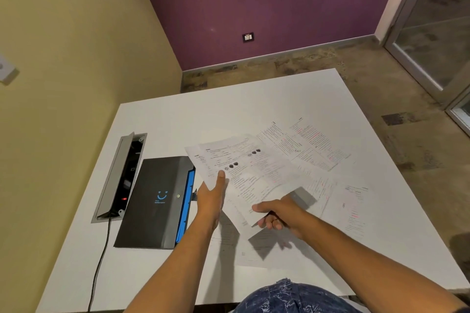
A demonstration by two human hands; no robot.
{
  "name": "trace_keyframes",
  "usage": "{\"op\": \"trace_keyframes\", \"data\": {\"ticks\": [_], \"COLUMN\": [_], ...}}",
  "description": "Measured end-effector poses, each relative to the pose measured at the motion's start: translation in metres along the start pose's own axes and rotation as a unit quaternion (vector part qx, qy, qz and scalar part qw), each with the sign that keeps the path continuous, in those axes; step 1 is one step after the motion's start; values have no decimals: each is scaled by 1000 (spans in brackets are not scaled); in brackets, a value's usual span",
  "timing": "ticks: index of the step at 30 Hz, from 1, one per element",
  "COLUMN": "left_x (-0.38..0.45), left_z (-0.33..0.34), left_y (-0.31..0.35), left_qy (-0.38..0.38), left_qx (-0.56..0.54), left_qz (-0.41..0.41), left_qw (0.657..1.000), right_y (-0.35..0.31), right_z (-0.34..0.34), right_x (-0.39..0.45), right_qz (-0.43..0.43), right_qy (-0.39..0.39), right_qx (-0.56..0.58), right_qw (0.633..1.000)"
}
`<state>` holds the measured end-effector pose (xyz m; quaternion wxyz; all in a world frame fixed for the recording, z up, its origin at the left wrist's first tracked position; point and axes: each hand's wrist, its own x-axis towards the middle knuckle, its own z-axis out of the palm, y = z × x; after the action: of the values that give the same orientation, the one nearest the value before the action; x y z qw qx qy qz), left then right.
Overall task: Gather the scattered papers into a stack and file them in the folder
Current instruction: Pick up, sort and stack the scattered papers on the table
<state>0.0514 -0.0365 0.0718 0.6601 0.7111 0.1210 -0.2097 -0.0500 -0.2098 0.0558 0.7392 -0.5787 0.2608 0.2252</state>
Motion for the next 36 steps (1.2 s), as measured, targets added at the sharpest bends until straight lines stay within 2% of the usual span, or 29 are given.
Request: {"op": "trace_keyframes", "data": {"ticks": [3,5,7,8,10,12,13,14,15,16,17,19,21,24,27,31,36], "left_x": [0,2,4,5,8,8,7,6,4,3,2,2,1,-2,-1,1,1], "left_z": [0,-3,-6,-8,-13,-17,-17,-17,-16,-15,-13,-11,-6,3,8,10,13], "left_y": [-3,-4,-3,-2,0,4,6,7,9,10,10,9,9,10,12,16,16], "left_qy": [-14,-18,-21,-30,-60,-97,-108,-117,-125,-134,-144,-167,-189,-202,-208,-212,-221], "left_qx": [10,7,-10,-14,-6,8,15,22,28,36,45,63,77,63,38,80,128], "left_qz": [18,16,5,2,2,5,7,9,11,11,10,7,5,3,8,22,56], "left_qw": [1000,1000,1000,999,998,995,994,993,992,990,989,984,979,977,977,974,965], "right_y": [1,1,0,2,6,13,13,11,7,3,-2,-12,-22,-36,-37,-34,-38], "right_z": [0,-7,-28,-43,-72,-94,-103,-109,-114,-118,-119,-113,-101,-85,-81,-82,-77], "right_x": [-1,-3,-6,-6,-3,8,11,14,15,17,16,12,10,5,-1,-6,-19], "right_qz": [8,-8,3,27,66,34,-4,-41,-76,-99,-129,-199,-249,-273,-260,-261,-254], "right_qy": [-49,-110,-157,-152,-77,89,192,257,270,233,172,84,38,40,66,50,47], "right_qx": [-38,-84,-183,-234,-276,-227,-148,-38,69,143,162,109,78,89,113,16,-46], "right_qw": [998,990,971,960,956,969,970,965,958,957,963,970,965,957,957,964,965]}}
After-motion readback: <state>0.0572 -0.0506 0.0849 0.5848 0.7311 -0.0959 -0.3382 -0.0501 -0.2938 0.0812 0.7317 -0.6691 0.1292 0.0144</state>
